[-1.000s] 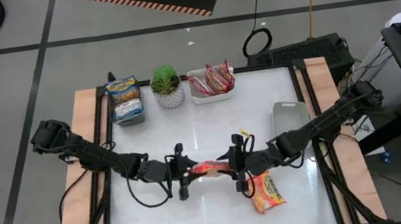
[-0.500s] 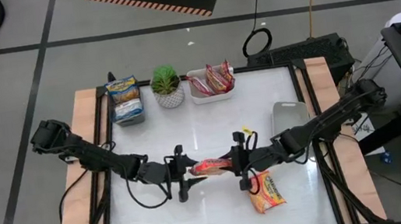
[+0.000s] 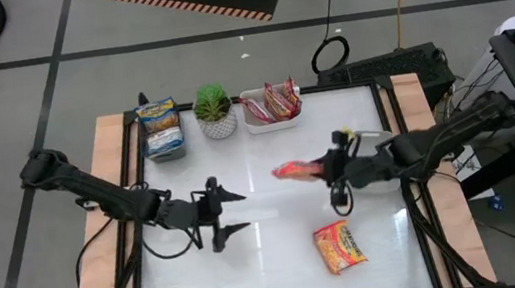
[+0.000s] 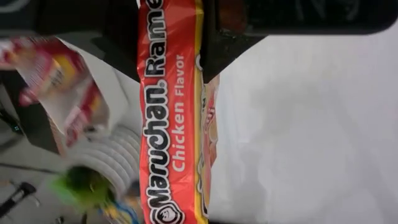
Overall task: Sort Maruchan noodles
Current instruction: Put the top orange noodle pack into the gray bin
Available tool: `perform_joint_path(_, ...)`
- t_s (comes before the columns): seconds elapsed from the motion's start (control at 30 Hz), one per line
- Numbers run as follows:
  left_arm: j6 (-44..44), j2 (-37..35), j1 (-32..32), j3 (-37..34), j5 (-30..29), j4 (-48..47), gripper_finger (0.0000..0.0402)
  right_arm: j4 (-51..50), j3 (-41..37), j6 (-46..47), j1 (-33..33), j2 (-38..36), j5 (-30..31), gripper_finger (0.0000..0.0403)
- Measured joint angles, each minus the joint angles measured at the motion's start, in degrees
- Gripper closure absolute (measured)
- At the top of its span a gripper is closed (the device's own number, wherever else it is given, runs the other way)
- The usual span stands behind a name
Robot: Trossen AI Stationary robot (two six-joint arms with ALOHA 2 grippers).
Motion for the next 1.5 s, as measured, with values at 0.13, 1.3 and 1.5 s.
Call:
perform_joint_path(0.13,0.19,-1.74,0.33,0.0,-0.17,-2.22,0.0062,-7.97,0.0,-0.02,-2.59,-3.17,-0.36,0.0295)
perform_joint_path(1.3,-0.07,-1.82,1.22,0.0,-0.3,-3.05,0.0062,-58.9,-4.89,20.3,-8.18,-9.17,-0.25,0.0293)
perform_joint_path(1.5,-0.33,-1.82,1.15,0.0,0.17,-3.07,0.0062,-57.34,-10.81,15.27,-10.05,-9.19,-0.22,0.0292)
